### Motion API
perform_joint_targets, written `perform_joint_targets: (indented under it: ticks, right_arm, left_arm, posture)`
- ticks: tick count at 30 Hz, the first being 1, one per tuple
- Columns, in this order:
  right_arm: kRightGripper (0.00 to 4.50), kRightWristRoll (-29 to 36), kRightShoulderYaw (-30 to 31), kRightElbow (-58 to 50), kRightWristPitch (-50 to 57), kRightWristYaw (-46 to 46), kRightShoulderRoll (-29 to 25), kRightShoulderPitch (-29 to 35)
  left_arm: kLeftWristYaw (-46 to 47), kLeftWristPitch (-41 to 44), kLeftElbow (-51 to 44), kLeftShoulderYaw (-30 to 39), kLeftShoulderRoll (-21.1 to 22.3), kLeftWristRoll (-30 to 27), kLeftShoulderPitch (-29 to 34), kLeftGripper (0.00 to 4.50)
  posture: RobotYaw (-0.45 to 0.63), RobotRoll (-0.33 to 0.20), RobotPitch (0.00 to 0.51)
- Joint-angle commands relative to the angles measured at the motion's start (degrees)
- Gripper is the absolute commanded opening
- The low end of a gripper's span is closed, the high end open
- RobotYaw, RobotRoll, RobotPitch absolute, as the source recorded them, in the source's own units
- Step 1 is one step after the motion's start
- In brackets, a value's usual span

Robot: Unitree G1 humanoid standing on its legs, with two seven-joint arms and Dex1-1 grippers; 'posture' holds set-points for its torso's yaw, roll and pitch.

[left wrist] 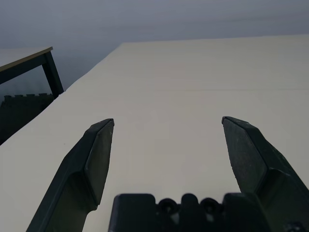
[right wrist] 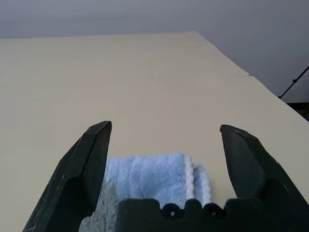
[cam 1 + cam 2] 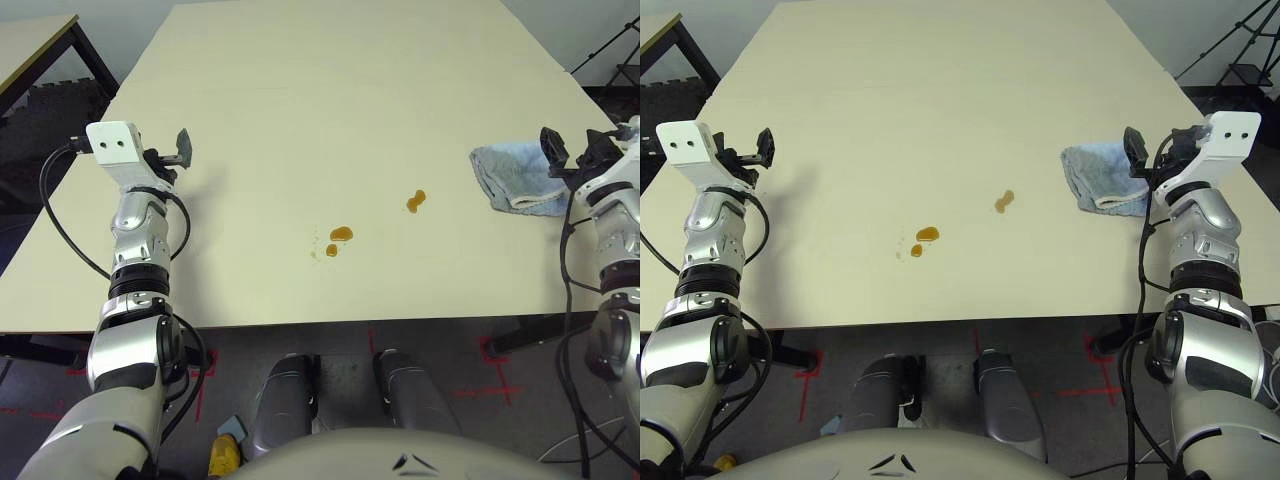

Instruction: Wipe the water off the table with a rag.

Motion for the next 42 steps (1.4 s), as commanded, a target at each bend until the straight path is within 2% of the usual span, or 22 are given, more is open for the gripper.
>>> perform_joint_targets:
  ticks: [1, 7, 16, 22, 26, 32, 37, 42]
  right_arm:
    - [4.48, -0.55, 0.35, 1.50, -0.50, -0.19, 0.31, -0.80]
    - [4.48, -0.53, 0.19, 2.08, -0.70, 0.29, -0.30, -1.21]
    - [4.48, -0.47, 0.16, 0.85, -0.37, 0.05, -0.60, -1.10]
    - [4.48, -0.46, 0.01, 0.56, -0.23, 0.02, -1.21, -0.40]
    - [4.48, -0.35, -0.10, 0.42, 0.03, -0.07, -1.71, -0.37]
    - [4.48, -0.32, -0.03, 0.03, 1.06, 0.09, -2.53, -0.24]
    - [4.48, -1.84, 2.97, -2.21, 12.86, 2.29, -6.50, -0.74]
    - [4.48, -4.97, 9.25, -4.85, 25.81, 5.83, -8.33, -2.58]
  left_arm:
    - [0.53, -0.31, -0.34, 0.09, 0.68, 0.59, -0.08, 4.50]
    - [-2.54, -0.52, -1.23, -1.23, -0.20, 0.41, 0.17, 4.50]
    - [-22.51, 4.88, -7.51, -4.86, -0.26, -3.93, 2.50, 4.50]
    - [-45.51, 21.04, -22.35, -9.56, 3.13, -12.75, 10.62, 4.50]
    - [-53.70, 28.28, -29.82, -12.92, 6.23, -14.62, 15.44, 4.50]
    - [-58.18, 30.31, -32.27, -15.16, 7.65, -13.72, 16.74, 4.50]
    - [-58.30, 28.42, -31.51, -15.10, 7.75, -12.44, 15.70, 4.50]
    - [-59.09, 28.62, -31.78, -15.27, 8.15, -12.37, 15.88, 4.50]
  posture:
    - [-0.09, 0.000, 0.105]
    - [-0.10, 0.000, 0.102]
    - [-0.12, 0.000, 0.108]
    - [-0.13, 0.000, 0.113]
    - [-0.13, 0.000, 0.117]
    - [-0.14, 0.000, 0.122]
    - [-0.15, 0.000, 0.128]
    - [-0.15, 0.000, 0.129]
